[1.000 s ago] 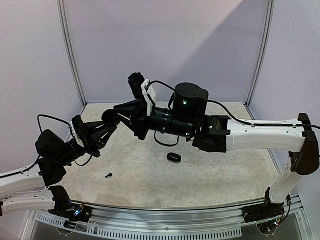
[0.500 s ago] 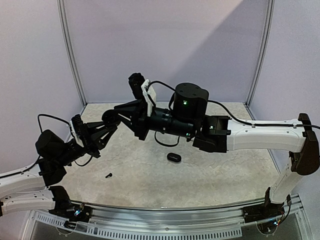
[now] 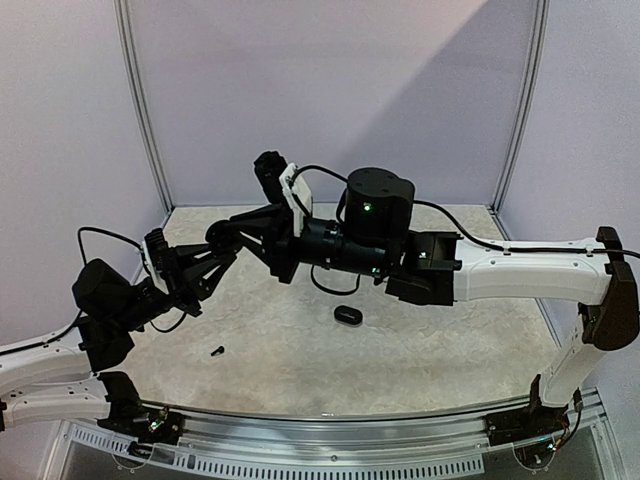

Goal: Insert the wireless bluetooth earbuds into the charging case
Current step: Insert the right earbud into the right side groove of the charging case.

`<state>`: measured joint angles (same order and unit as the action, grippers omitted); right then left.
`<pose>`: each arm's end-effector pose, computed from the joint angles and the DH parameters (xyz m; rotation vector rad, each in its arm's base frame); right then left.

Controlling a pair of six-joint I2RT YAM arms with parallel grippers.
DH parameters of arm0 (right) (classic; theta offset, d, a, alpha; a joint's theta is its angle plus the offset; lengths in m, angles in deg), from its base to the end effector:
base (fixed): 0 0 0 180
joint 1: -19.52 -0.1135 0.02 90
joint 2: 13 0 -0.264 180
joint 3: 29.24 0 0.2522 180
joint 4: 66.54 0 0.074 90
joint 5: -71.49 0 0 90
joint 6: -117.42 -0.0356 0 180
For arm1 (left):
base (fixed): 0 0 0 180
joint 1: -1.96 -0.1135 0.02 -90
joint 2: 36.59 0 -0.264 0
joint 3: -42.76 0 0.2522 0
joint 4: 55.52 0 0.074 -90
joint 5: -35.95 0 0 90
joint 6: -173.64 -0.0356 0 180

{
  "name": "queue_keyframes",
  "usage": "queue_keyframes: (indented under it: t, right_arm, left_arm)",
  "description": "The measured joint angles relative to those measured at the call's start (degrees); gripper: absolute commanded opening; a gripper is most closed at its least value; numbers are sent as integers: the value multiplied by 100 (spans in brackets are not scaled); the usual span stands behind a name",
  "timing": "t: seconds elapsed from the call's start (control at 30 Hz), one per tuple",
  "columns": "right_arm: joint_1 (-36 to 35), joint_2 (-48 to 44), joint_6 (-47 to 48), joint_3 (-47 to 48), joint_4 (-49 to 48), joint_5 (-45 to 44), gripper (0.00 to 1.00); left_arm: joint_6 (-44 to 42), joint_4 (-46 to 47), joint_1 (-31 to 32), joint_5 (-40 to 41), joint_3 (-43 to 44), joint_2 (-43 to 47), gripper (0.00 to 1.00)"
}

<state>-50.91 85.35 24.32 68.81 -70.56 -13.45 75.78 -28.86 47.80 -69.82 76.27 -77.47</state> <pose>0.1376 0.3966 0.3805 -0.9534 1.2948 1.0827 0.1134 -0.1306 0.2897 0.7874 1.0117 -0.7419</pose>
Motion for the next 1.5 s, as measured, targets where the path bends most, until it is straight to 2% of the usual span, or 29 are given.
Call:
queue_keyframes:
  t: [0.13, 0.4, 0.63, 1.03, 1.33, 1.5]
  right_arm:
    - [0, 0, 46, 0, 33, 4, 0]
    - [0, 0, 63, 0, 83, 9, 11]
    - [2, 7, 72, -20, 236, 4, 16]
    - [0, 7, 107, -20, 343, -68, 44]
    - [208, -168, -175, -22, 520, -308, 56]
    - [466, -382, -739, 345, 1058, -667, 57]
  left_arm:
    - [20, -9, 0, 4, 0, -2, 0]
    - [61, -42, 0, 20, 0, -2, 0]
    - [83, -44, 0, 20, 2, 2, 0]
    - [199, -151, -7, 118, 2, 4, 0]
    - [839, -658, -48, 531, 179, 201, 0]
    - [1276, -1233, -234, 885, 350, 323, 0]
